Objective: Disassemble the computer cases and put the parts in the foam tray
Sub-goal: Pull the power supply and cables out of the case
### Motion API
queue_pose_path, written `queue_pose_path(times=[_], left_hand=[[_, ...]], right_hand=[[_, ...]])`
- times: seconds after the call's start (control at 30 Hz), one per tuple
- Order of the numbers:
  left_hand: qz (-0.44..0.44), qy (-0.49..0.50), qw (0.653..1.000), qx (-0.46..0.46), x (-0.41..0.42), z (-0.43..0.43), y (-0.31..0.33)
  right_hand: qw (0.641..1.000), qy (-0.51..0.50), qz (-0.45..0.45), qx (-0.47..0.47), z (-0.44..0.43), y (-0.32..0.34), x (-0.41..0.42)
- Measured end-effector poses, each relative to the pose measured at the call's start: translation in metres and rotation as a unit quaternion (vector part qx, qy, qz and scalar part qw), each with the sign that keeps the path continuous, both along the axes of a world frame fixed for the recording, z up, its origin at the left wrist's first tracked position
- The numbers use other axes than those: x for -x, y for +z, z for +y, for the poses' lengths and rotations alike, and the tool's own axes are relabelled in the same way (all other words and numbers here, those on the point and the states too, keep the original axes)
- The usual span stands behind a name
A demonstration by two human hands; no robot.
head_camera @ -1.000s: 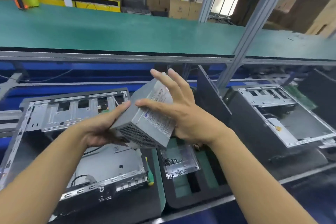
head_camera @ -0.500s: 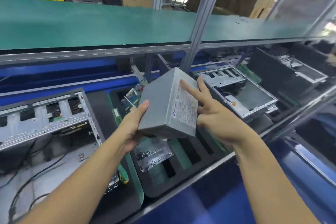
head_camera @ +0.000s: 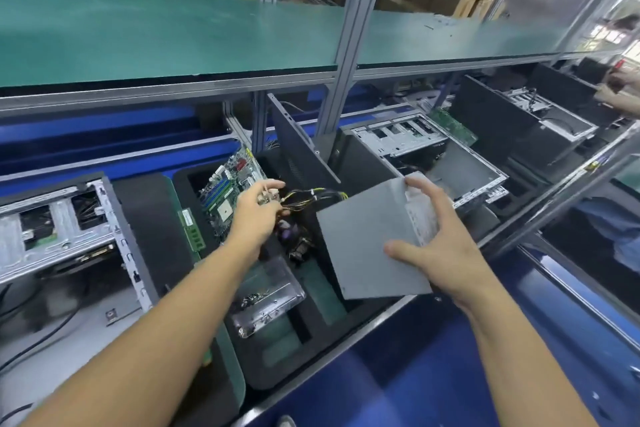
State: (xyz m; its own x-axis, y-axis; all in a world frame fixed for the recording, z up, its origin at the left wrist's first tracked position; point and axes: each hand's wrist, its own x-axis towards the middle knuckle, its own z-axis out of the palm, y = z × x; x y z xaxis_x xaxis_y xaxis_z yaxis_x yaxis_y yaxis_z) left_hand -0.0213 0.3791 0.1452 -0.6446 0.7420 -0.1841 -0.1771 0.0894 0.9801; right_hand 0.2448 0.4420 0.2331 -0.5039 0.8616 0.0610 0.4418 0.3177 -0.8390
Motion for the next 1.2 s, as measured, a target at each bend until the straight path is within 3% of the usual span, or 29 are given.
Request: queue_pose_path(times=[0.17, 0.27, 0.37, 0.53, 0.73, 1.07, 1.2], left_hand=[[0.225, -0.048, 0.967, 0.107, 0.023, 0.037, -0.004], [0.337, -0.08, 0.933, 0.101, 0.01, 0.053, -0.004], [0.395, -0.135, 0.906, 0.076, -0.004, 0.058, -0.011], [0.429, -0.159, 0.888, 0.048, -0.013, 0.062, -0.027], [0.422, -0.205, 0.878, 0.093, -0.006, 0.064, -0.044], [0.445, -0.245, 0.848, 0.15, -0.005, 0.062, -0.076], [0.427, -0.251, 0.854, 0.157, -0.002, 0.065, -0.082]], right_hand=[[0.984, 0.079, -0.157, -0.03, 0.017, -0.035, 0.007], [0.965, 0.099, -0.231, -0.081, 0.02, -0.069, 0.025], [0.955, 0.085, -0.264, -0.106, 0.022, -0.103, 0.041], [0.943, 0.046, -0.291, -0.154, 0.027, -0.136, 0.063], [0.944, 0.061, -0.307, -0.103, 0.04, -0.157, 0.076], [0.917, 0.059, -0.383, -0.095, 0.036, -0.188, 0.081], [0.916, 0.05, -0.39, -0.078, 0.033, -0.205, 0.084]])
